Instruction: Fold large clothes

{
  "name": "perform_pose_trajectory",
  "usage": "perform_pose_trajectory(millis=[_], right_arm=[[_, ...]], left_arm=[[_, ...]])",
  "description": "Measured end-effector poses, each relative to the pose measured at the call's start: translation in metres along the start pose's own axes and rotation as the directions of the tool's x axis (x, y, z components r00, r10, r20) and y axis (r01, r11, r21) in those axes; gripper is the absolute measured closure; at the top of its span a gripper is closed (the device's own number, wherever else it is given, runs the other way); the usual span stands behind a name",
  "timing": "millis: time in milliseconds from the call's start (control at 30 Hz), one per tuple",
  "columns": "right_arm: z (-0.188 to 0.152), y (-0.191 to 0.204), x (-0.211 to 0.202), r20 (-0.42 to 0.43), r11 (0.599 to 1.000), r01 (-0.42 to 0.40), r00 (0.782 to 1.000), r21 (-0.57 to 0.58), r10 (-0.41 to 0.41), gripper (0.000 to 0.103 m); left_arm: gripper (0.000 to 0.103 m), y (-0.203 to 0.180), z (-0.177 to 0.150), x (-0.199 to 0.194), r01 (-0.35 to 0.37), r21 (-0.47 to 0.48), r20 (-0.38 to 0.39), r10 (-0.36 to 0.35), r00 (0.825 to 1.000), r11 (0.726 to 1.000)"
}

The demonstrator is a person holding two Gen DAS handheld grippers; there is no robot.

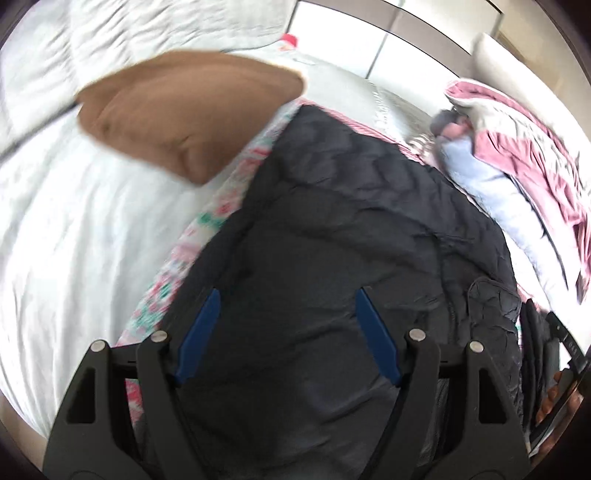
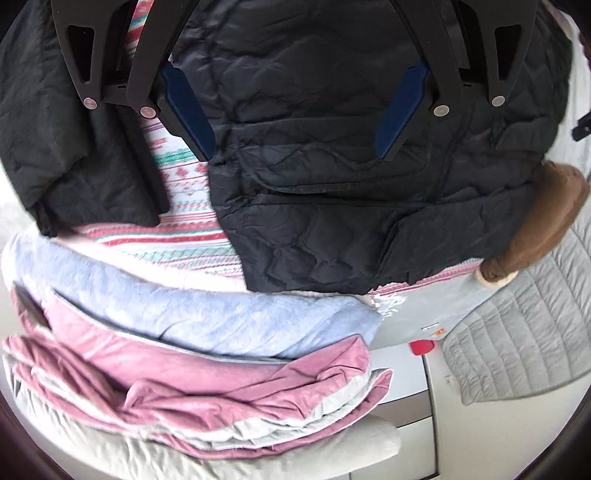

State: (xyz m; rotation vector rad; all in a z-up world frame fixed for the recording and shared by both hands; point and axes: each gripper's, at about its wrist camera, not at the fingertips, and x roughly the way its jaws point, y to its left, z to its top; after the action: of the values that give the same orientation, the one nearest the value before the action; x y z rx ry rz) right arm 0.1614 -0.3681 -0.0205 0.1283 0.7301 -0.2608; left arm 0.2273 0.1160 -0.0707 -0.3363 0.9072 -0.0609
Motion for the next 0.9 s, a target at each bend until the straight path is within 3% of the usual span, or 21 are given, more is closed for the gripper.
perform_pose_trajectory(millis=[100,300,467,633,767,900], right_arm=[[-0.008,-0.009,-0.012,0.006,0.999,-0.004,1.0,-0.033,0.005,0.013],[-0.041,-0.043,-0.031,-0.04,0.995,-0.098,0.994,0.016,0.098,0.013],[-0.098,-0.07,-0.027,-0.197,0.983,-0.156,0.965,0.102,0.173,0.013],[-0.141,-0.102,-0.03,-0.242,0.942,-0.191,0.935,0.276,0.261,0.016],[-0.156,-0.103,-0.032,-0.235,0.918,-0.215,0.924,0.333,0.302,0.02],[-0.165,-0.111,-0.026,-0.212,0.853,-0.254,0.9,0.456,0.381,0.04]], left_arm=[[0.027,0.024,-0.016,0.001,0.003,-0.01,-0.022,-0.003,1.0,1.0],[0.027,0.059,-0.038,-0.017,0.043,-0.024,-0.041,-0.044,0.998,0.999],[0.027,0.083,-0.063,-0.031,0.09,-0.03,-0.083,-0.092,0.992,0.996],[0.028,0.088,-0.076,-0.034,0.103,-0.024,-0.092,-0.105,0.99,0.994],[0.047,0.086,-0.085,-0.028,0.126,-0.033,-0.127,-0.129,0.984,0.992],[0.058,0.081,-0.09,-0.026,0.13,-0.032,-0.121,-0.133,0.984,0.991]])
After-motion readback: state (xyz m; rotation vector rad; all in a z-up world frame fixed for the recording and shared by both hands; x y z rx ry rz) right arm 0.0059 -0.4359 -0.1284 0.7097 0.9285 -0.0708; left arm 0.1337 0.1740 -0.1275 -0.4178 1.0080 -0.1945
